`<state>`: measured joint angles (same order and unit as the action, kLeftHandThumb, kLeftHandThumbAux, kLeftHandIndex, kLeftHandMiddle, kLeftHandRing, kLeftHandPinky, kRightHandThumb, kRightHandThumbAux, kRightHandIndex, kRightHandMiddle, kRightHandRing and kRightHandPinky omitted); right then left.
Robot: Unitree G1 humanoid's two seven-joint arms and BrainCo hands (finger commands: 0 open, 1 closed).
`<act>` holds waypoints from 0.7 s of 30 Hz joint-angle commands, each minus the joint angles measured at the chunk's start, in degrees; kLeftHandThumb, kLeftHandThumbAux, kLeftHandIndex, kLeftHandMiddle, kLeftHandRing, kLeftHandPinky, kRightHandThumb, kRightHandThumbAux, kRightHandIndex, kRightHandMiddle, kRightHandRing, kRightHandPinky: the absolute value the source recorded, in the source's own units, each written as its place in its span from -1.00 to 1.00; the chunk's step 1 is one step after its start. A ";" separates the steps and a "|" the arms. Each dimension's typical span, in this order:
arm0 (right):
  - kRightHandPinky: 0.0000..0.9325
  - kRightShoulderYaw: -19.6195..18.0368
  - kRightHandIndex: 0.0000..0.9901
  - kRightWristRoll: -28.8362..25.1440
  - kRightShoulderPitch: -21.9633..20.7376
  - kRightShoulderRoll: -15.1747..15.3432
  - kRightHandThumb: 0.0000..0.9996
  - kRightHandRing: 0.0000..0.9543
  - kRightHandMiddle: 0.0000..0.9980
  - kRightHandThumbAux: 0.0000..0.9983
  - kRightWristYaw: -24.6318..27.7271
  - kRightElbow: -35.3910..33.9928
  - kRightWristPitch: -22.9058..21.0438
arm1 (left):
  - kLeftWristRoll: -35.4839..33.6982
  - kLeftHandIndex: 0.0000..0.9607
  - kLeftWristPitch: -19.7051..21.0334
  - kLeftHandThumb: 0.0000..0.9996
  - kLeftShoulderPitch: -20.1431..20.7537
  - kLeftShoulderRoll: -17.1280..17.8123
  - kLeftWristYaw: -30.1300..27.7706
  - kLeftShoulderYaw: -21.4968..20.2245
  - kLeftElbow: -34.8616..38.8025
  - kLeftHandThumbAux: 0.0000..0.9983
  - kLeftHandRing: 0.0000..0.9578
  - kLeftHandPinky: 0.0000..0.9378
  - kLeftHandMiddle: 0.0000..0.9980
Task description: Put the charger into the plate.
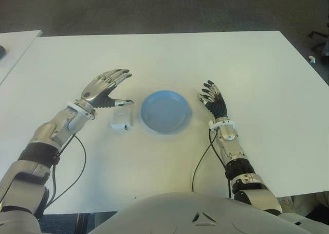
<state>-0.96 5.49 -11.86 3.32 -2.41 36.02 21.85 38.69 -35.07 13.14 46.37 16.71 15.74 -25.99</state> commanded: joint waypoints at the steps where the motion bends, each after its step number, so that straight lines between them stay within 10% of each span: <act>1: -0.55 0.25 -0.94 -0.09 1.60 -0.13 0.08 -0.64 -0.67 0.42 0.13 1.85 -2.01 | 0.34 -1.00 -0.87 -0.28 -2.66 1.97 -2.04 -1.23 2.21 -0.79 -1.00 -0.95 -1.00; 21: -0.56 0.32 -0.95 -0.14 1.33 0.21 0.08 -0.65 -0.68 0.43 0.08 1.91 -2.52 | 1.32 -1.00 -2.49 -0.20 -8.40 5.49 -3.53 -4.40 4.54 -0.76 -1.00 -0.88 -1.00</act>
<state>-0.77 5.48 -11.96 3.51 -2.59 36.09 21.84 38.93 -36.81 7.03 50.60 13.65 11.86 -21.30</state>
